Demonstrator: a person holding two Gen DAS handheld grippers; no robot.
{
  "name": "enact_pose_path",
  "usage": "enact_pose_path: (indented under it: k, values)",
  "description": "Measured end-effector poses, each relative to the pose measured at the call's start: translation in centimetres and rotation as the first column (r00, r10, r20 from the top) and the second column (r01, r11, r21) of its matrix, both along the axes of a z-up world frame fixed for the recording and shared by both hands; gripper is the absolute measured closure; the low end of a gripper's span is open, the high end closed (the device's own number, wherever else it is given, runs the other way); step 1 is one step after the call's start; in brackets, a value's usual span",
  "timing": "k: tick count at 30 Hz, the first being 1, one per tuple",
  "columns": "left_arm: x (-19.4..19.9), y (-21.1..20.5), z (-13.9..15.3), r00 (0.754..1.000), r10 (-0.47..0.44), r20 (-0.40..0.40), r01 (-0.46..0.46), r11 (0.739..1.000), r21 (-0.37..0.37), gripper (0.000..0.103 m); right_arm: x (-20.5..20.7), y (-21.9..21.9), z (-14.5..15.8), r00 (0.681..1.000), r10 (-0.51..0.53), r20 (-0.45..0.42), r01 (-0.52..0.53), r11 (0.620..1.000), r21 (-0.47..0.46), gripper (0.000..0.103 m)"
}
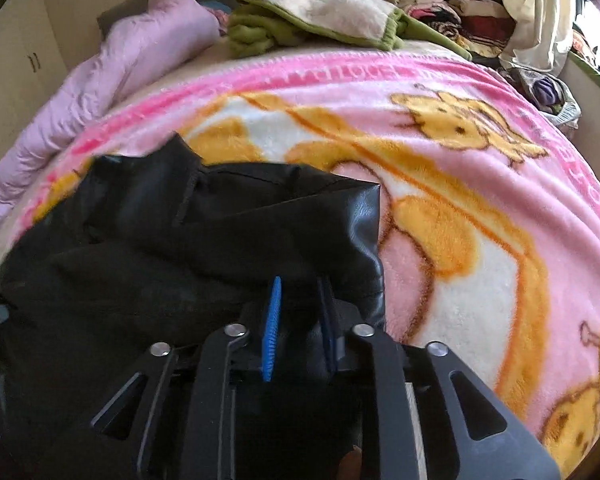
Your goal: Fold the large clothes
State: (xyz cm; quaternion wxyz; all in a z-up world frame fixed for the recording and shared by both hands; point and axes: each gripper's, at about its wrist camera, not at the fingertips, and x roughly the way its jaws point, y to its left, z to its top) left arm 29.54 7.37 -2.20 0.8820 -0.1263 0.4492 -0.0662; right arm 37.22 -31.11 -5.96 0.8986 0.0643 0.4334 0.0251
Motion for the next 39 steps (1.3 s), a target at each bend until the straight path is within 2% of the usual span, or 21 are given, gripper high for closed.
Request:
enact_pose_path:
  k: [2, 4, 6, 8, 10, 14, 18, 23, 27, 29, 33, 35, 37, 39]
  values:
    - [-0.6, 0.0, 1.2, 1.0, -0.001, 0.031, 0.0, 1.0, 0.003, 0.08, -1.6, 0.2, 1.6, 0.999, 0.03, 0.037, -0.031, 0.999, 0.044, 0.069]
    - [-1.4, -0.1, 2.8, 0.997, 0.01, 0.072, -0.012, 1.0, 0.019, 0.077, -3.1, 0.8, 2.9, 0.995, 0.066, 0.069, -0.071, 0.996, 0.059, 0.067]
    - [-2.3, -0.2, 4.2, 0.992, 0.045, 0.116, -0.055, 0.995, 0.078, 0.068, -4.9, 1.6, 3.8, 0.989, 0.112, 0.094, -0.116, 0.992, 0.048, 0.065]
    - [-3.2, -0.6, 5.5, 0.982, 0.069, 0.175, -0.094, 0.985, 0.142, 0.065, -6.1, 2.3, 4.2, 0.985, 0.14, 0.099, -0.144, 0.989, 0.034, 0.061]
    - [-4.0, -1.1, 6.4, 0.974, 0.065, 0.215, -0.1, 0.983, 0.156, 0.065, -7.3, 2.8, 4.2, 0.982, 0.162, 0.093, -0.164, 0.986, 0.016, 0.06]
    - [-3.8, -2.7, 5.5, 0.987, -0.003, 0.159, -0.013, 0.995, 0.102, 0.065, -9.0, 3.4, 3.7, 0.98, 0.184, 0.08, -0.186, 0.982, 0.016, 0.055]
    - [-2.8, -4.8, 2.2, 0.999, -0.047, 0.024, 0.043, 0.991, 0.126, 0.065, -9.9, 3.6, 3.4, 0.979, 0.192, 0.072, -0.195, 0.98, 0.03, 0.046]
    - [-2.4, -5.7, -1.6, 0.997, -0.044, -0.07, 0.058, 0.974, 0.219, 0.065, -9.6, 3.6, 2.0, 0.984, 0.175, 0.027, -0.175, 0.984, 0.023, 0.043]
    - [-2.4, -5.4, -2.3, 0.996, -0.044, -0.074, 0.059, 0.978, 0.202, 0.063, -8.6, 3.2, -0.6, 0.989, 0.134, -0.068, -0.135, 0.991, -0.017, 0.043]
    - [-2.5, -5.2, -2.2, 0.997, -0.041, -0.066, 0.052, 0.982, 0.18, 0.061, -8.5, 3.4, -1.2, 0.989, 0.13, -0.07, -0.132, 0.991, -0.028, 0.043]
    - [-3.4, -4.8, -0.8, 0.999, -0.041, -0.028, 0.045, 0.988, 0.146, 0.054, -9.0, 4.2, -0.1, 0.99, 0.131, -0.044, -0.133, 0.99, -0.05, 0.039]
    - [-3.8, -4.7, 0.0, 0.999, -0.033, -0.01, 0.034, 0.991, 0.128, 0.042, -9.3, 4.5, 0.6, 0.989, 0.142, -0.033, -0.143, 0.989, -0.028, 0.039]
    - [-4.0, -4.8, 0.6, 1.0, -0.028, 0.005, 0.027, 0.992, 0.122, 0.039, -9.7, 4.7, 1.4, 0.988, 0.153, -0.014, -0.153, 0.988, -0.007, 0.039]
    - [-4.4, -4.6, 1.3, 1.0, -0.019, 0.023, 0.016, 0.993, 0.116, 0.034, -10.2, 5.4, 2.1, 0.986, 0.165, 0.006, -0.164, 0.986, -0.007, 0.031]
